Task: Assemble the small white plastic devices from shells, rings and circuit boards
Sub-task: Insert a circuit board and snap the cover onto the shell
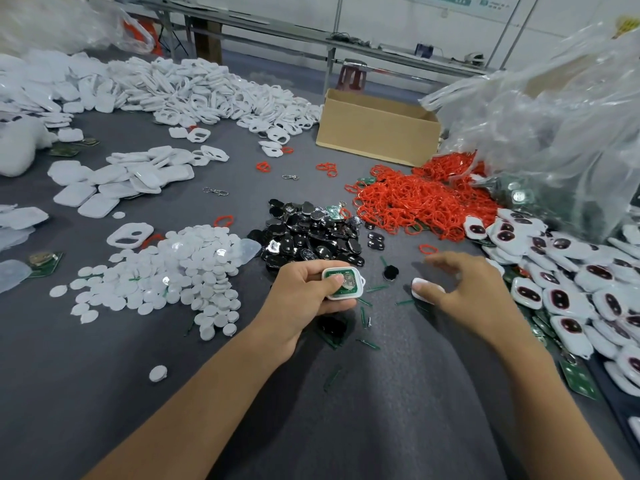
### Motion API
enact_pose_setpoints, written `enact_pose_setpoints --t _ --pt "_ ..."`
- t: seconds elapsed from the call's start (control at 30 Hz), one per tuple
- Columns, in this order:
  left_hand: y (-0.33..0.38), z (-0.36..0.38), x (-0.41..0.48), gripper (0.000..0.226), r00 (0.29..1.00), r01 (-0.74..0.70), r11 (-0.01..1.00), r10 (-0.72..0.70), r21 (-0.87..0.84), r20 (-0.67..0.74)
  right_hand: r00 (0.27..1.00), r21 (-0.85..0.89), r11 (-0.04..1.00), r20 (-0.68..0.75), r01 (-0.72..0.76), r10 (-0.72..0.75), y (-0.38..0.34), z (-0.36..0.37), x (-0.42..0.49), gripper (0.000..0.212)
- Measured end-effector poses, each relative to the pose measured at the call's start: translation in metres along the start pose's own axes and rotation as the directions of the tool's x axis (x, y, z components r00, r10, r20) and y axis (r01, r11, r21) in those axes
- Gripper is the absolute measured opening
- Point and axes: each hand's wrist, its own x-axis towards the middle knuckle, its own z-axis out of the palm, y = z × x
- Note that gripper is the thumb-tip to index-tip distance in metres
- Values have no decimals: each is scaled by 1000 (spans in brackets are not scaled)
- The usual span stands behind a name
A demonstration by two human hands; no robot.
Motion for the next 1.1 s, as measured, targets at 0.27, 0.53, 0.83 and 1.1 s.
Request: enact_pose_setpoints --t 0.27,0.53,0.83,1.1 --pt "2 0 1 23 999 37 999 -38 -18 -8 984 2 999 174 -32 31 6 -5 0 26" --pt "3 0 0 18 998 57 998 -57 -29 -13 988 28 1000 152 0 -4 5 -4 0 28" --pt "6 0 3 29 995 99 986 -101 -133 -11 978 7 1000 209 -9 7 4 -11 -2 18" --pt "11 0 0 24 989 145 965 -148 -218 5 999 203 979 -45 9 1 -3 -13 -3 22"
